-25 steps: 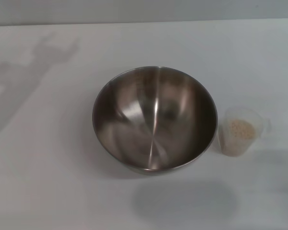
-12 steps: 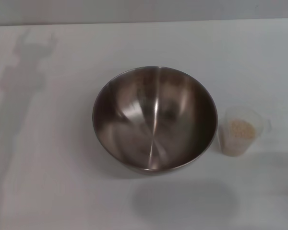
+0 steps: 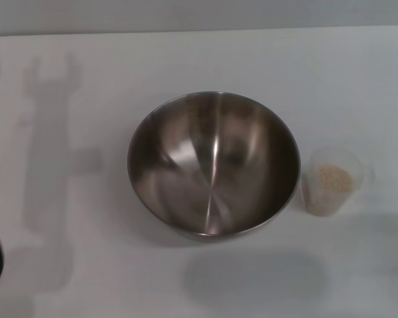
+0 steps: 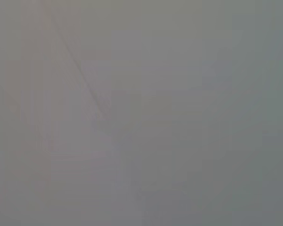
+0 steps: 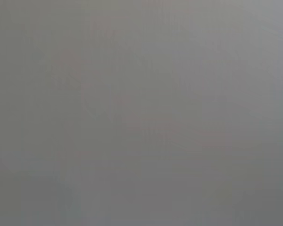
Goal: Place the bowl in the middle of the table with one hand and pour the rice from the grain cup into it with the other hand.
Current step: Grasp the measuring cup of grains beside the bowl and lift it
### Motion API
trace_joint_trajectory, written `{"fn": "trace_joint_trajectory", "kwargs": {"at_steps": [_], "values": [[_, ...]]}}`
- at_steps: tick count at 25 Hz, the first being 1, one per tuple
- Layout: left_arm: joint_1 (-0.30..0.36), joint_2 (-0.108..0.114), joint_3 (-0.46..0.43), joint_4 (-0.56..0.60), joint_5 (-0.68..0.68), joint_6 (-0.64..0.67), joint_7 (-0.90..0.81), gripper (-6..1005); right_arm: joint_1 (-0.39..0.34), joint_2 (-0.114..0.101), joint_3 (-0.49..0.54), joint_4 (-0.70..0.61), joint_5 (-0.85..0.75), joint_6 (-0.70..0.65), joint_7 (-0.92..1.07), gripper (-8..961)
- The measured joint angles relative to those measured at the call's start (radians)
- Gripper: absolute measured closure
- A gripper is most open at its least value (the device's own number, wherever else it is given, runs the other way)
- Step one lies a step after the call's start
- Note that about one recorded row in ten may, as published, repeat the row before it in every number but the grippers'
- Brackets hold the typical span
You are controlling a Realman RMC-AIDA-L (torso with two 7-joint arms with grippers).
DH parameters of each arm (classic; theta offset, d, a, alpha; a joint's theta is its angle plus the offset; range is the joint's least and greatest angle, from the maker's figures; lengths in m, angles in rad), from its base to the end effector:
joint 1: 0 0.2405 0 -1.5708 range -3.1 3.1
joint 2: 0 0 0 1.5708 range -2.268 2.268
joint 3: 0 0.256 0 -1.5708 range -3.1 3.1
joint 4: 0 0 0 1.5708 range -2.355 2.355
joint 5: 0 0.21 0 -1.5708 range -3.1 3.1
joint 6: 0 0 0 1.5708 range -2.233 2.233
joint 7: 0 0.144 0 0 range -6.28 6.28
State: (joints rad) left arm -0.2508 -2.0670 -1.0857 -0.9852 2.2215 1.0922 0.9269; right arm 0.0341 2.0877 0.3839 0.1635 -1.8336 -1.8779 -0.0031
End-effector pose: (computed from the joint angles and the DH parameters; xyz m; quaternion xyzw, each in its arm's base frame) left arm -0.2043 0.3507 0.0438 -0.5647 0.0004 -0.2248 0.7941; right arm 0.3511 0.1583 0.0286 -0.5783 0.1036 0.3430 0.7330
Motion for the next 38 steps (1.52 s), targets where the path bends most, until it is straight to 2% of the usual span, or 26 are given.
{"fn": "trace_joint_trajectory", "kwargs": {"at_steps": [2, 6, 9, 10, 11, 13, 18, 26, 38], "values": [[0.006, 0.001, 0.000, 0.131, 0.131, 0.076, -0.279, 208, -0.009, 0.000, -0.001, 0.000, -0.002, -0.007, 0.000, 128], [0.002, 0.000, -0.006, 0.289, 0.184, 0.122, -0.548, 208, -0.046, 0.000, -0.015, 0.002, -0.008, -0.047, 0.000, 128], [-0.002, 0.000, 0.004, 0.402, 0.189, 0.146, -0.664, 208, -0.087, 0.002, -0.033, 0.009, -0.008, -0.081, 0.000, 127], [-0.002, 0.000, 0.004, 0.402, 0.189, 0.146, -0.664, 208, -0.099, 0.002, -0.045, 0.011, -0.008, -0.091, 0.000, 127], [-0.006, -0.005, 0.017, 0.483, 0.189, 0.180, -0.709, 208, -0.112, 0.003, -0.062, 0.012, -0.008, -0.102, 0.000, 127], [-0.006, -0.010, 0.032, 0.516, 0.187, 0.198, -0.724, 208, -0.133, 0.003, -0.106, 0.015, -0.009, -0.113, 0.000, 127], [-0.001, -0.010, 0.053, 0.549, 0.185, 0.207, -0.736, 208, -0.148, 0.004, -0.178, 0.029, -0.007, -0.035, 0.001, 127], [-0.007, -0.006, 0.038, 0.597, 0.161, 0.195, -0.807, 208, -0.093, 0.002, -0.186, 0.037, -0.007, 0.186, 0.001, 127], [-0.015, -0.004, 0.036, 0.625, 0.155, 0.196, -0.863, 208, -0.043, 0.000, -0.238, 0.042, -0.009, 0.298, 0.001, 128]]}}
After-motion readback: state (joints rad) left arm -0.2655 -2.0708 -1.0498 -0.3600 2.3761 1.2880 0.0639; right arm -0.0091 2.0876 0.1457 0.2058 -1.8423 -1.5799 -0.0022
